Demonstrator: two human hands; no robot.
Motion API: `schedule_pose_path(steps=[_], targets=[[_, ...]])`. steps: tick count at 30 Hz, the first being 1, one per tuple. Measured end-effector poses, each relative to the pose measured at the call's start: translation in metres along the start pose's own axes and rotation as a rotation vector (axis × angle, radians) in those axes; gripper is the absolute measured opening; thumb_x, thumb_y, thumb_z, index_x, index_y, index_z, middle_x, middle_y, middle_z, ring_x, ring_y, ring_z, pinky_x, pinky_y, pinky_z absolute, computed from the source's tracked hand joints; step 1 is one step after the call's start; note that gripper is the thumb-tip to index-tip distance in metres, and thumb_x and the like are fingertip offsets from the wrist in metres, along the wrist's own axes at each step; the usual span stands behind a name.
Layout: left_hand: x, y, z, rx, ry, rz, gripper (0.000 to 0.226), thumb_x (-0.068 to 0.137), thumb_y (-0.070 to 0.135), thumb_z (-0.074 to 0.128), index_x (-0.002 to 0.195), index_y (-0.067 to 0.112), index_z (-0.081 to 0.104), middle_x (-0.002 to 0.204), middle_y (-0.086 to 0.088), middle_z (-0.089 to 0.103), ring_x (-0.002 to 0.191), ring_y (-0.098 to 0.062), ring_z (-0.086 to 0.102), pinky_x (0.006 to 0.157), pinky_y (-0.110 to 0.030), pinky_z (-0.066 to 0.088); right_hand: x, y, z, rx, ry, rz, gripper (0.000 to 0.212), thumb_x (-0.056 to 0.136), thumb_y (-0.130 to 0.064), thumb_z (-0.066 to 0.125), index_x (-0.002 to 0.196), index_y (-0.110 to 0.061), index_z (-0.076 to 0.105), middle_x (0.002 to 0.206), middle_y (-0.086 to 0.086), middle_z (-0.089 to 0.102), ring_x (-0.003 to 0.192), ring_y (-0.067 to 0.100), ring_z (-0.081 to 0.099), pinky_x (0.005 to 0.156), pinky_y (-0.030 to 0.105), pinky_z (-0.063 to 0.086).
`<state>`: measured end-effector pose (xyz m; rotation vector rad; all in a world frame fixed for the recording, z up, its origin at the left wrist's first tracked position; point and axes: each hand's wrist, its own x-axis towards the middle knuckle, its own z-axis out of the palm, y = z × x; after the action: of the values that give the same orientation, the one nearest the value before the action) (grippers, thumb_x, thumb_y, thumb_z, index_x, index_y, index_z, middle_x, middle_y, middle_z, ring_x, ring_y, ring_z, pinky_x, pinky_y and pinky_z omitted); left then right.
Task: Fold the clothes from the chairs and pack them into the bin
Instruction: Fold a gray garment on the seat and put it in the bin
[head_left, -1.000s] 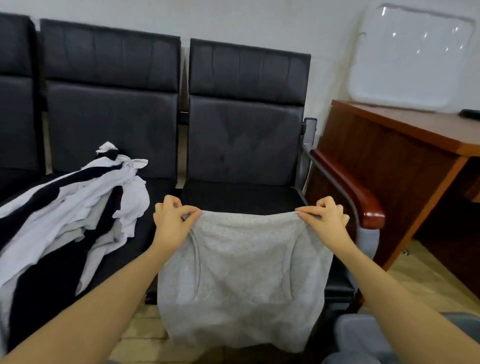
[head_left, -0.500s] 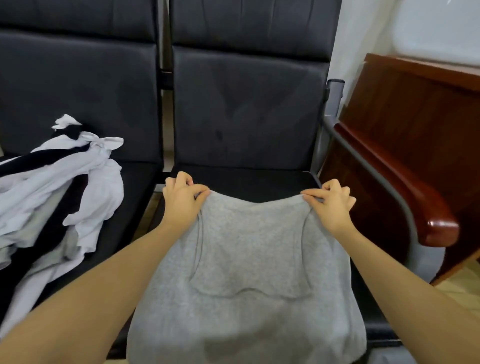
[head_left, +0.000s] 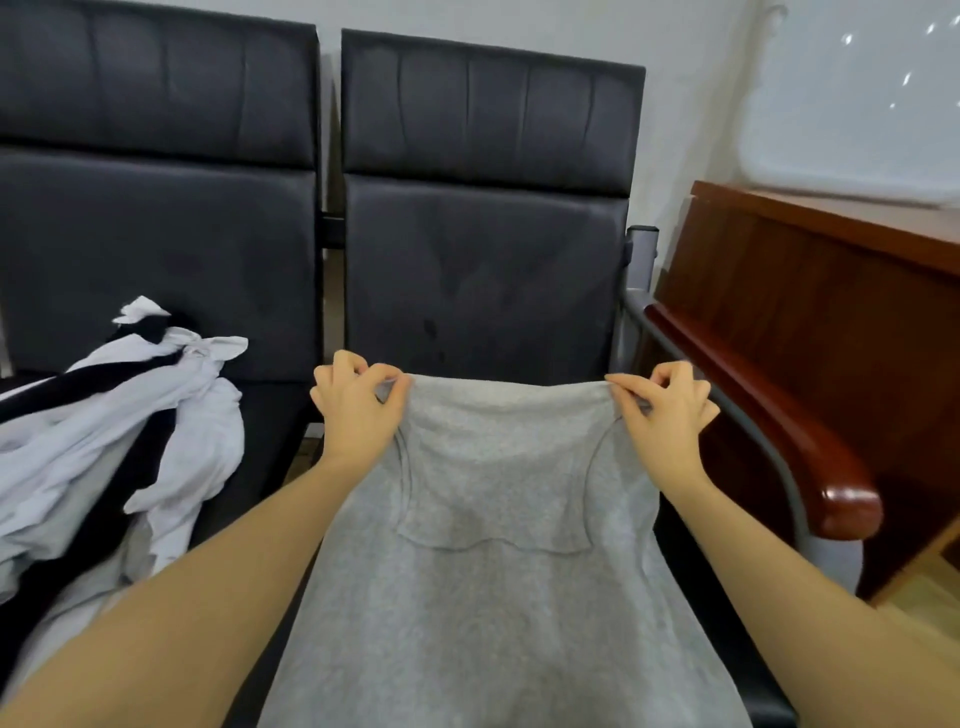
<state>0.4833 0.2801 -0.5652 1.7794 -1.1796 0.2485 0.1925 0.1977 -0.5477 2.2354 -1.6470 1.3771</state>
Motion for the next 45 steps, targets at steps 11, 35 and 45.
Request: schedule_pose_path(steps=[11,35,45], targets=[[-0.094,0.014,-0.084,-0.083,-0.118,-0.142,0.027,0.088,0.034,0.064,0.079,0.009,0.070,0.096,-0.002,0.047,0.098,-0.022,0.038,0.087,-0.030,0.024,-0.099,-0.002,-0.093,0.051,-0.121,-0.054,0.011,0.083,-0.025,0.071,0.089,-0.033,0.075,0.087,-0.008,0.041,0.090,0.015,0.034,0.075,0.027,0.014],[-0.203,-0.021,-0.068,0.465,-0.914,0.020,0.063,0.097,0.056,0.009,0.150,0.026,-0.010,0.157,0.003,-0.016,0.144,-0.017,-0.015,0.117,-0.045,-0.007,-0.208,0.007,-0.048,-0.330,-0.912,0.078,0.056,0.100,-0.052,0.011,0.151,-0.036,-0.006,0.160,-0.006,-0.008,0.147,0.018,-0.006,0.117,0.040,-0.005],[-0.159,-0.049,-0.035,0.386,-0.767,0.034,0.065,0.093,0.062,0.023,0.150,0.031,0.015,0.159,0.006,0.008,0.145,-0.013,0.002,0.116,-0.038,0.000,-0.168,0.015,-0.005,-0.260,-0.777,0.016,0.053,0.098,-0.056,0.022,0.148,-0.041,0.020,0.158,-0.010,0.016,0.145,0.013,0.012,0.116,0.037,0.004]])
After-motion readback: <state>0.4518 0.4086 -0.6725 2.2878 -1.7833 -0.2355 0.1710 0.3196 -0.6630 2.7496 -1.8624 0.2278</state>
